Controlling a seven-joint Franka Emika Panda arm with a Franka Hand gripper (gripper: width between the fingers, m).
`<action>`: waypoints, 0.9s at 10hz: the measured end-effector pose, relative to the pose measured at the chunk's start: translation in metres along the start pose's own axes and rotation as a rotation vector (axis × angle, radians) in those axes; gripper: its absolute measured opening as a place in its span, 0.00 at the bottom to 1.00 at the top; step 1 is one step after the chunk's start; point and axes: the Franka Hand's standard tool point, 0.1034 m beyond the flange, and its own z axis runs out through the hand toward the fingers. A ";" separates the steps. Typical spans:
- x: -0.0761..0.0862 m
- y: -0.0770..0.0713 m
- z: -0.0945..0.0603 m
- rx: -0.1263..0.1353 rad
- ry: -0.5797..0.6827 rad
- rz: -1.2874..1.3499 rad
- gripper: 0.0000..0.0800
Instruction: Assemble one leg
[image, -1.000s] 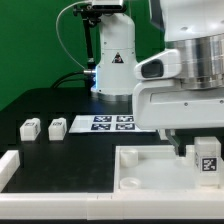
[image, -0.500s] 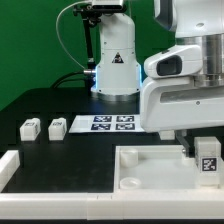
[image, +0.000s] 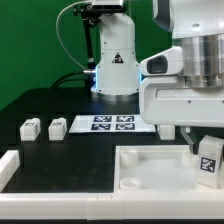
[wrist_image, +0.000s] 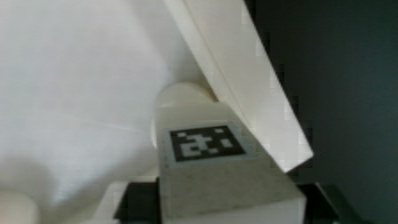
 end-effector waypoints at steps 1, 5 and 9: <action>0.000 0.002 0.002 0.027 -0.010 0.205 0.39; -0.004 0.000 0.004 0.064 -0.060 0.721 0.38; -0.002 0.005 0.007 0.067 -0.043 0.274 0.69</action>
Offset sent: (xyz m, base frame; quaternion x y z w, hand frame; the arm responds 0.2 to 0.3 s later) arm 0.0114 0.0124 0.0041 0.0165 -0.0400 0.3886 0.9204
